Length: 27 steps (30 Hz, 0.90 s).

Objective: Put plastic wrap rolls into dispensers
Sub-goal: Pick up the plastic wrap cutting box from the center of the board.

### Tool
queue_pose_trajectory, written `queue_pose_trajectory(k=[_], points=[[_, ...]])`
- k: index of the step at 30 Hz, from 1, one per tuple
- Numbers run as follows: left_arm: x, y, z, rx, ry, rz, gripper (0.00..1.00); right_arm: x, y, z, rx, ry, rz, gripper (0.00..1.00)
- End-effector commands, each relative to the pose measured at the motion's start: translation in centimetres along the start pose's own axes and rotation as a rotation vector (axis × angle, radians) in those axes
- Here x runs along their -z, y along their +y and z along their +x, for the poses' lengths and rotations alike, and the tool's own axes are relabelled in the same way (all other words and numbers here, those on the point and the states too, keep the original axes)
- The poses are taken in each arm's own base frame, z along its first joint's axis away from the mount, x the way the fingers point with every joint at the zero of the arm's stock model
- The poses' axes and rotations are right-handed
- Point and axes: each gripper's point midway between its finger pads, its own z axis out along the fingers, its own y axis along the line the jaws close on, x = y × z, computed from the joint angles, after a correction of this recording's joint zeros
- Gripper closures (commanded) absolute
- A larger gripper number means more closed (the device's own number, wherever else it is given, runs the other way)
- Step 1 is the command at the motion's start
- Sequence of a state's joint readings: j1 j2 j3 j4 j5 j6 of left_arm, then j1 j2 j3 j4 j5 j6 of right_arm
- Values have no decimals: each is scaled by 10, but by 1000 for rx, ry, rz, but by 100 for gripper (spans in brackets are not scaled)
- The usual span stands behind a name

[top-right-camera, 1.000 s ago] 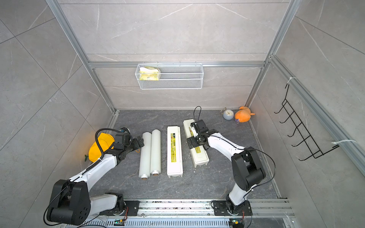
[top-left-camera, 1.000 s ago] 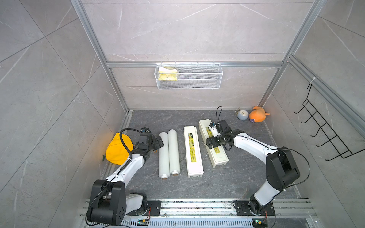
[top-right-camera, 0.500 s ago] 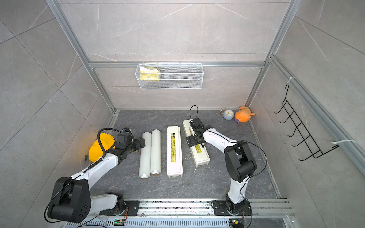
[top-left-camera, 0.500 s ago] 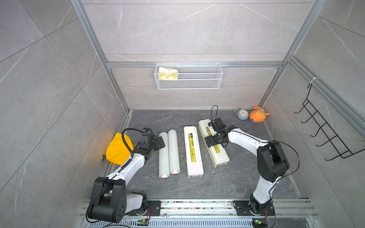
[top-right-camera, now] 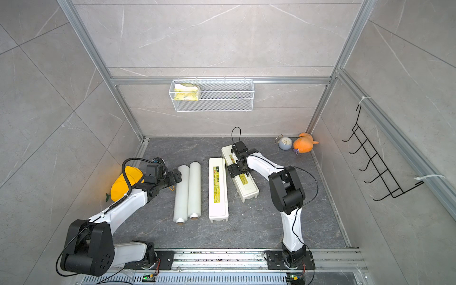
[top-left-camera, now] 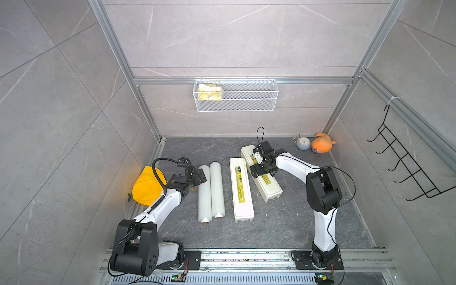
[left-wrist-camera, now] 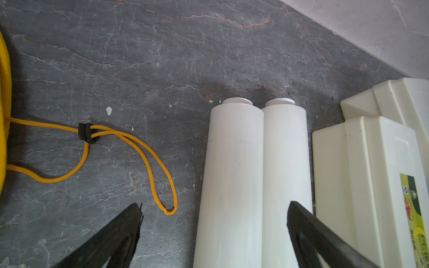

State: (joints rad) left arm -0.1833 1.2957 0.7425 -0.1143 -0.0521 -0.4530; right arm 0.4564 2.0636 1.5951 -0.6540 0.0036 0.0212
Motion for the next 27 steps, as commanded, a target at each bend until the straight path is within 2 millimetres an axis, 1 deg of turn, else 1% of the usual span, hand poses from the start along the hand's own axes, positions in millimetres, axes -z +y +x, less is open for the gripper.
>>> queue_pose_trajectory(k=[1,5,8,12,15,17,20,23,24,27], points=[[8,-21,-15,-35,-16,72,1,3,3,9,7,35,-36,0],[10,-37,-23,-61,-16,125,1,30,2,5,-6,-32,-50,1],[13,-59,-30,-83,-15,194,1,54,0,2,-19,-101,-62,5],[17,-100,-39,-134,-12,305,1,86,-7,3,-54,-182,-88,11],[22,-131,-46,-174,-10,395,1,110,-15,7,-114,-237,-138,13],[26,-149,-53,-185,-16,456,1,123,-18,13,-151,-262,-184,13],[36,-182,-66,-176,-39,619,1,145,-13,18,-189,-309,-294,13],[62,-227,-70,-217,-33,904,0,175,0,19,-203,-373,-430,12],[70,-239,-74,-225,-36,986,0,186,6,19,-203,-395,-486,12],[90,-264,-88,-235,-54,1173,0,216,21,19,-197,-448,-647,12]])
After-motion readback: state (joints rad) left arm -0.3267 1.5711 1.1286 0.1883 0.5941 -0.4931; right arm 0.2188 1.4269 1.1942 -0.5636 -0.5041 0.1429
